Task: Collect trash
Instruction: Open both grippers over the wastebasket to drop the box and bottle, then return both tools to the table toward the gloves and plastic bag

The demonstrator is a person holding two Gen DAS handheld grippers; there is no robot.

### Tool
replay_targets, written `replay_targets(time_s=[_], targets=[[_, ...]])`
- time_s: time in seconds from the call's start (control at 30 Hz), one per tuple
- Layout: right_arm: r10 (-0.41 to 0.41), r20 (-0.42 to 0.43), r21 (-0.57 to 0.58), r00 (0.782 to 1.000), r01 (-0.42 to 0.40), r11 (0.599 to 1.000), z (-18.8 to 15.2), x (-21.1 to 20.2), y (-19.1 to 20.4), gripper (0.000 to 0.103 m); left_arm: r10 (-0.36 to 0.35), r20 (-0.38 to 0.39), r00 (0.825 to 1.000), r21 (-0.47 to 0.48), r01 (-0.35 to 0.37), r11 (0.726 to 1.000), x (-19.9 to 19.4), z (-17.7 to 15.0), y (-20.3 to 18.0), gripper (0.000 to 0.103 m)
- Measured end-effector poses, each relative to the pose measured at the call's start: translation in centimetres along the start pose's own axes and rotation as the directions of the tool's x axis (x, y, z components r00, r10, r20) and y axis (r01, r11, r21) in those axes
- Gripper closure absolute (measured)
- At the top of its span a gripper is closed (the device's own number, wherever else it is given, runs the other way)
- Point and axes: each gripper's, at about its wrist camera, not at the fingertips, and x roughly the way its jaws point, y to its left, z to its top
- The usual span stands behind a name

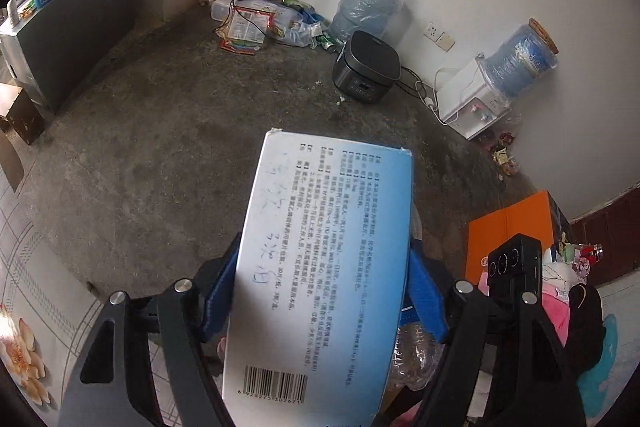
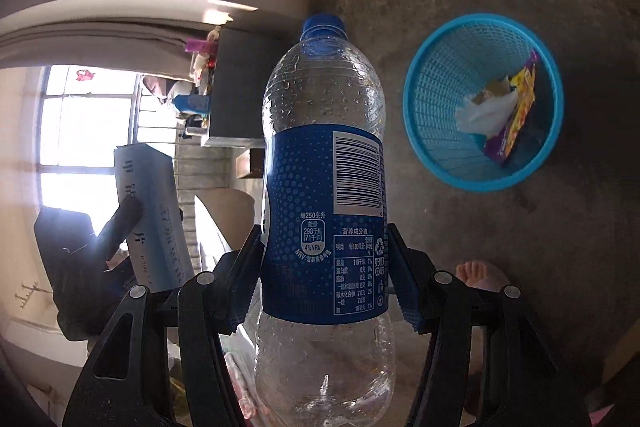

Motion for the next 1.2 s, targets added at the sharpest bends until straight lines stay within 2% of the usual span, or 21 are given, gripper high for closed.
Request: replay_targets(time_s=[0.13, 0.17, 0.2, 0.3, 0.43, 0.6, 0.7, 0.8, 0.87, 0.97, 1.07, 1.17, 1.2], targets=[[0.006, 0.004, 0.133, 1.0, -0.007, 0.991, 4.5, 2.3, -3.6, 0.043, 0.001, -0.063, 0.998, 0.001, -0.001, 1.0, 7.4, 2.6, -1.4, 0.029], [0.023, 0.014, 0.157, 1.0, -0.025, 0.987, 5.7, 2.8, -4.8, 0.035, 0.006, -0.08, 0.997, 0.002, -0.006, 1.0, 9.1, 3.2, -1.4, 0.023], [0.046, 0.023, 0.172, 0.999, -0.049, 0.984, 6.8, 3.7, -5.8, 0.031, 0.01, -0.096, 0.995, 0.0, -0.01, 1.0, 10.7, 3.6, -1.5, 0.022], [-0.032, 0.061, 0.235, 0.998, 0.017, 0.972, 8.9, 4.8, -8.9, 0.029, 0.049, -0.103, 0.993, -0.027, -0.052, 0.998, 13.2, 4.0, -1.2, 0.022], [-0.006, 0.058, 0.277, 0.998, -0.01, 0.961, 9.0, 5.5, -10.5, 0.029, 0.033, -0.07, 0.997, -0.051, -0.037, 0.998, 11.6, 3.8, -0.2, 0.022], [-0.045, 0.078, 0.175, 0.996, 0.031, 0.984, 7.3, 3.8, -7.8, 0.029, 0.045, 0.044, 0.998, -0.033, -0.044, 0.998, 6.3, 3.2, -0.2, 0.022], [-0.084, 0.129, 0.093, 0.988, 0.072, 0.993, 5.9, 1.7, -5.8, 0.029, 0.019, 0.148, 0.989, -0.011, -0.018, 1.0, 1.7, 2.2, -1.2, 0.022], [-0.124, 0.194, -0.059, 0.973, 0.138, 0.989, 4.2, 0.3, -2.0, 0.029, 0.007, 0.264, 0.964, 0.023, -0.013, 1.0, -3.6, 0.5, -2.3, 0.02], [-0.141, 0.247, -0.189, 0.959, 0.19, 0.963, 2.7, -0.6, 1.4, 0.029, 0.004, 0.34, 0.94, 0.034, -0.017, 0.999, -7.2, -1.0, -2.9, 0.016], [-0.144, 0.341, -0.373, 0.929, 0.274, 0.887, 0.3, -1.9, 6.8, 0.021, 0.02, 0.46, 0.887, 0.023, -0.034, 0.999, -12.8, -3.9, -3.0, 0.006], [-0.101, 0.433, -0.513, 0.896, 0.337, 0.79, -2.6, -3.0, 11.4, 0.013, 0.086, 0.56, 0.824, -0.005, -0.1, 0.995, -17.8, -7.2, -2.4, 0.006], [-0.04, 0.508, -0.605, 0.86, 0.39, 0.695, -5.7, -3.7, 14.7, 0.008, 0.178, 0.609, 0.773, -0.077, -0.165, 0.983, -21.8, -10.8, -0.5, 0.006], [-0.023, 0.526, -0.627, 0.85, 0.406, 0.664, -6.7, -3.9, 15.6, 0.008, 0.204, 0.614, 0.762, -0.1, -0.182, 0.978, -23.1, -12.0, 0.3, 0.006]])
